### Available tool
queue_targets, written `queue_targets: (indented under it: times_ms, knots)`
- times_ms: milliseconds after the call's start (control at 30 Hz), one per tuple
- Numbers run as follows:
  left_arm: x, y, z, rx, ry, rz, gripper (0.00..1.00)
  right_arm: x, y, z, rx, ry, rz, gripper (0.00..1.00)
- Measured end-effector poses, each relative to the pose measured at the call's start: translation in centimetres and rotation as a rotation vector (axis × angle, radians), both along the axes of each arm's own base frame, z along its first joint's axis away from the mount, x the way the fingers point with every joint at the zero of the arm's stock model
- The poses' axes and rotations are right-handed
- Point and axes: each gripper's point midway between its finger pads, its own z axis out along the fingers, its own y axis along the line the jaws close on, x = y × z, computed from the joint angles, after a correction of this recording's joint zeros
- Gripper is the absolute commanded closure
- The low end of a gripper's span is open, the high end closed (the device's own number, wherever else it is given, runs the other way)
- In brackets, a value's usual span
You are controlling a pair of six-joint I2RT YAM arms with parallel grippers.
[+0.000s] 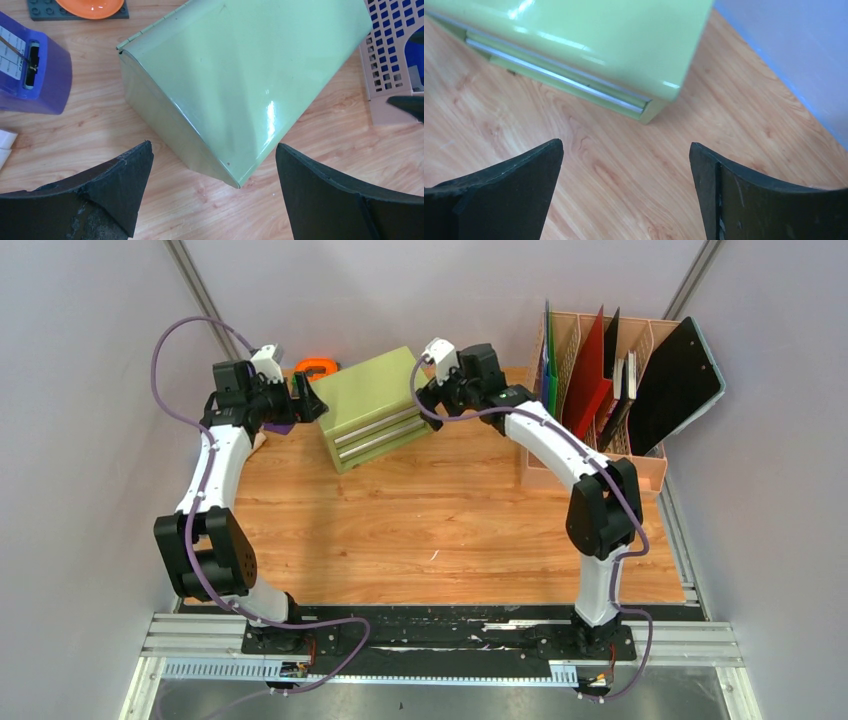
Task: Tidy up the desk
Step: Close the drawer in the storage box, then move the storage box to the corner of the board.
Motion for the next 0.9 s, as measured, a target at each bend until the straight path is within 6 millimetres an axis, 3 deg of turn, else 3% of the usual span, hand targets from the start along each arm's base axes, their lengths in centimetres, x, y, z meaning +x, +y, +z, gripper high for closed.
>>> queue_targets:
  times_ms: [233,333,433,567,767,900]
  knots:
    - [0.7,0.0,0.5,-0.010,-0.014,0.039,0.00,3.6,-1.8,6.2,0.184,-0.017,-0.069,0.00]
    - [0.7,-0.3,0.5,-0.018,-0.010,0.045,0.00,5.3,-1.9,6.8,0.258,0.011,-0.071,0.00]
    - [0.9,-0.8,0.5,-0.028,-0.010,0.041,0.00,6.5,-1.6,5.5,0.311,0.077,-0.069,0.01]
    - [1.0,-1.6,0.1,-0.041,-0.010,0.035,0.00,7.6,-1.0,1.8,0.367,0.208,-0.064,0.03]
    - [1.2,-2.6,-0.7,-0.068,0.012,0.025,0.00,6.8,1.0,-2.3,0.425,0.370,0.003,0.06]
    - [1.5,-2.9,-1.6,-0.084,0.029,0.017,0.00,5.6,2.2,-2.6,0.478,0.443,0.074,0.09]
